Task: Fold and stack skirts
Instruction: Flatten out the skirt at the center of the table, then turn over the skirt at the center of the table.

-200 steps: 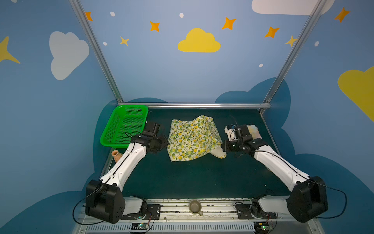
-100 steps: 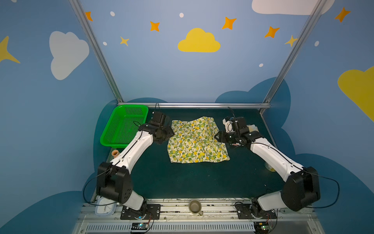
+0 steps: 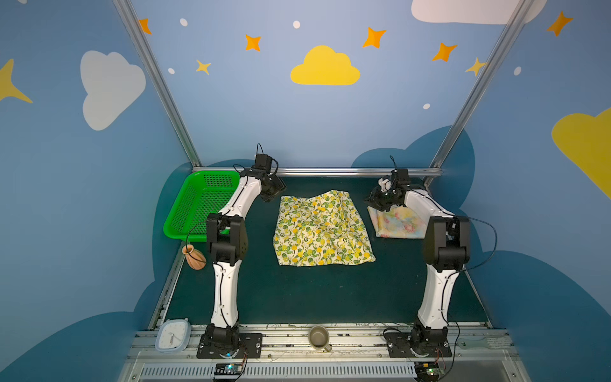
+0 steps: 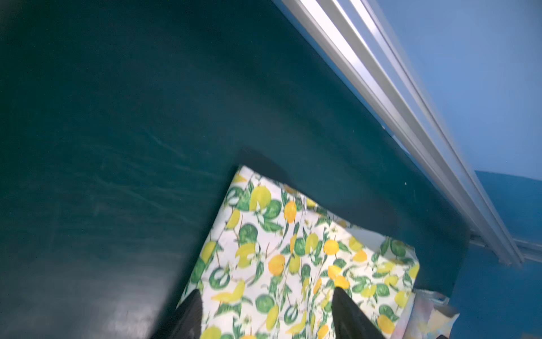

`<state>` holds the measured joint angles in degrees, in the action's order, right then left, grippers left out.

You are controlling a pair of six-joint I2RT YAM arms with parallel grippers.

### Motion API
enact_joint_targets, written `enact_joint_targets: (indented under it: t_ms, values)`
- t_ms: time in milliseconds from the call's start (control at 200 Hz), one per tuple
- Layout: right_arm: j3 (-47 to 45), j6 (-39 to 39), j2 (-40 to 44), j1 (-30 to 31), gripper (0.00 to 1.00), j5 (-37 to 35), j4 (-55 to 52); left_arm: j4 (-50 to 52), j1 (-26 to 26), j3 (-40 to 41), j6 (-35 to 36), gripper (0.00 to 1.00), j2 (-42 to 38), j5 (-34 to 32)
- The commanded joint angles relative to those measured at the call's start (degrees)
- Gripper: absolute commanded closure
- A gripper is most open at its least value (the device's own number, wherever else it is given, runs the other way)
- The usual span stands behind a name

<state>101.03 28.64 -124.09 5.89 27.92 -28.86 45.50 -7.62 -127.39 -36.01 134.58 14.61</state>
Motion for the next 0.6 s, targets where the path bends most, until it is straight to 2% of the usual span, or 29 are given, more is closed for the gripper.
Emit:
enact_joint_targets:
  t_ms: [0,165,596]
  values:
    - [6.52,0.62,-3.72,0.39,0.58,2.95,-3.57,7.36,0.99,-9.09,0.75,0.31,6.36,2.24]
    - [13.6,0.98,-9.82,0.21,0.57,4.39,-4.93,9.09,1.94,-18.25,-0.13,0.31,13.67,3.26]
    - [18.37,1.76,-18.11,1.21,0.54,10.72,3.19,5.07,2.57,-18.24,-2.0,0.33,18.35,5.14]
